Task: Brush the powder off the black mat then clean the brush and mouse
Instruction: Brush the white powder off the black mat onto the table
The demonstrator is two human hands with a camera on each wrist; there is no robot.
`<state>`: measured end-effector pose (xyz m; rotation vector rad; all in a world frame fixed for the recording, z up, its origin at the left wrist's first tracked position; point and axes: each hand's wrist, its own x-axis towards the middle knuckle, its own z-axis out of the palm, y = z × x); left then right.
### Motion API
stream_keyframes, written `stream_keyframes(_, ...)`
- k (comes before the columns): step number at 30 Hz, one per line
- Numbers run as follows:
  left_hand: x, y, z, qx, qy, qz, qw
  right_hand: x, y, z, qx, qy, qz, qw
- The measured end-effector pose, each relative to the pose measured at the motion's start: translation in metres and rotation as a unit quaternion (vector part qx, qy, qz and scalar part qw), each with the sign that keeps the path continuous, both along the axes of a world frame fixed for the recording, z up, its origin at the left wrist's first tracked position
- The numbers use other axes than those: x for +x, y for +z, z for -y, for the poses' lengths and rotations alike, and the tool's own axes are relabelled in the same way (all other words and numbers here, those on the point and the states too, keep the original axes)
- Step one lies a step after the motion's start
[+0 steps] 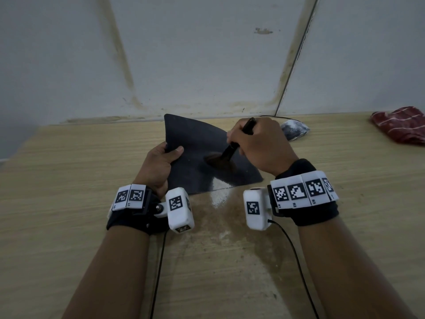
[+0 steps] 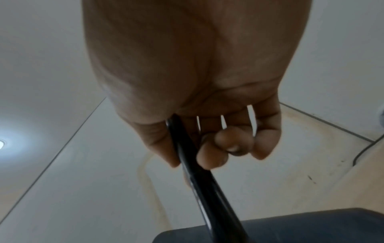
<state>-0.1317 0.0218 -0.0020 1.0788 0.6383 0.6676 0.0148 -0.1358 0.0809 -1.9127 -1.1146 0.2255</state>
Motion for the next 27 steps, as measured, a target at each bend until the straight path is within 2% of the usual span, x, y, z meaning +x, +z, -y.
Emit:
stream_keyframes(2,0.0,0.0,0.0,-0.004,0.0,0.007,1.0,-0.001,-0.003,-0.001,-0.004,0.007,0.01,1.0)
stream_keyframes(5,0.0,-0.001,0.002,-0.009,0.005,0.012,1.0,-0.003,-0.008,0.0,-0.087,0.046,0.006,0.995)
stream_keyframes(7,0.0,0.0,0.002,-0.005,0.005,0.013,1.0,-0.002,-0.007,0.002,-0.111,0.051,-0.002,0.992)
stream_keyframes(13,0.002,0.001,0.001,-0.006,0.006,0.015,1.0,-0.002,0.0,0.004,0.008,0.029,-0.007,1.0)
stream_keyframes(18,0.003,0.0,0.0,-0.001,0.011,0.013,1.0,-0.007,-0.004,0.001,-0.112,0.058,0.02,0.992)
stream_keyframes(24,0.004,-0.002,-0.001,-0.015,0.007,0.006,1.0,-0.006,0.002,0.003,-0.011,0.041,-0.013,0.999)
stream_keyframes(27,0.003,-0.004,-0.001,-0.013,0.009,0.012,1.0,-0.008,-0.005,0.0,-0.077,0.065,0.006,0.995)
